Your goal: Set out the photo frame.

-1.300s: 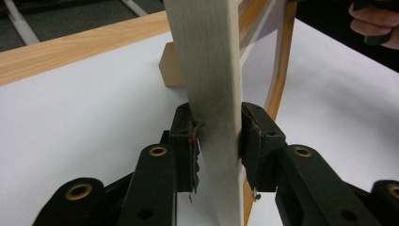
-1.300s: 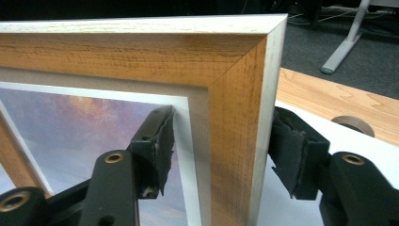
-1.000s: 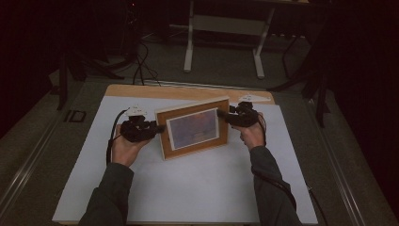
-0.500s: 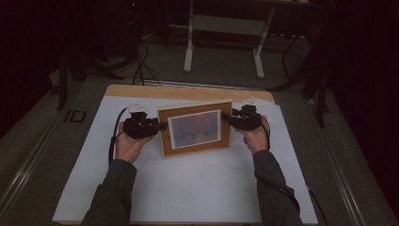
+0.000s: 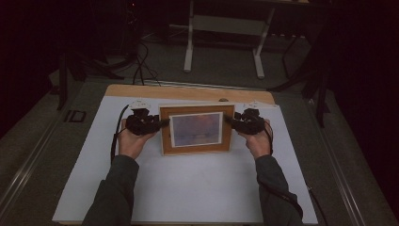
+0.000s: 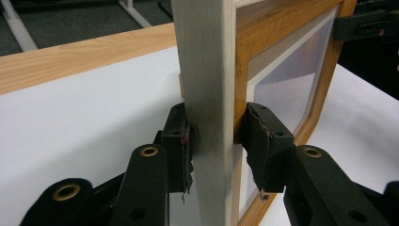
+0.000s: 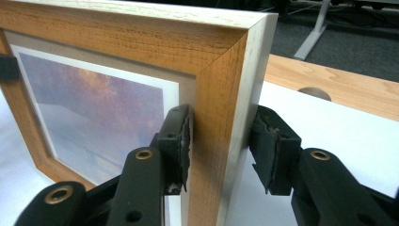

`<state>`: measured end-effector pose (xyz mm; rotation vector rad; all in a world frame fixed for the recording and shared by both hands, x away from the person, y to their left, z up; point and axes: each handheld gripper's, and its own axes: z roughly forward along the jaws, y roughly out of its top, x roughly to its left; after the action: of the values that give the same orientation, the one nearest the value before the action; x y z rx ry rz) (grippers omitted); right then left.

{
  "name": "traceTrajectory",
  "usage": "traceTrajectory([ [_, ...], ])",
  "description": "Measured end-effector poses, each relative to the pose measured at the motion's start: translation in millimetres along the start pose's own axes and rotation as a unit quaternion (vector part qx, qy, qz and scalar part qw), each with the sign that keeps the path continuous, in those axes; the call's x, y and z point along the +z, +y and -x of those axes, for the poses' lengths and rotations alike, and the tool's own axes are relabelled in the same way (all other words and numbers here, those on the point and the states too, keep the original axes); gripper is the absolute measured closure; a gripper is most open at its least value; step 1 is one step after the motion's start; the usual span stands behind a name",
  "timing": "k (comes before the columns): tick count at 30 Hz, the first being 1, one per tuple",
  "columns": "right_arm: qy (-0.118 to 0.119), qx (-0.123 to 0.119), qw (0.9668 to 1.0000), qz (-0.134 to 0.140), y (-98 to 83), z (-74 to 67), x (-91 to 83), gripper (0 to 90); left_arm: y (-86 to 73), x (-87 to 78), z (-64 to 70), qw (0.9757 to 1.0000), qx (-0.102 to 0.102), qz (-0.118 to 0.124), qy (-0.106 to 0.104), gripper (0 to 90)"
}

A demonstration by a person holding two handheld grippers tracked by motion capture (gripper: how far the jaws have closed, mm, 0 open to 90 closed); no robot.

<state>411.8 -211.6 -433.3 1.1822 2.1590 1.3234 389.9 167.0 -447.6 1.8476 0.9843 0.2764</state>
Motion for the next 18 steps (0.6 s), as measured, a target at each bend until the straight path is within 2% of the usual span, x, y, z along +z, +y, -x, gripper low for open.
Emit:
traceTrajectory([
  [11,-0.019,-0.002,0.9998,-0.008,-4.5,-6.9,-7.4,59.6,1.0,3.6,-4.8,0.9998,-0.009,0.004,-0.016,62.9],
  [18,-0.019,0.0,0.9998,-0.004,-8.2,-8.7,-11.5,59.8,1.0,5.1,-5.4,0.9997,-0.013,0.008,-0.02,61.9],
])
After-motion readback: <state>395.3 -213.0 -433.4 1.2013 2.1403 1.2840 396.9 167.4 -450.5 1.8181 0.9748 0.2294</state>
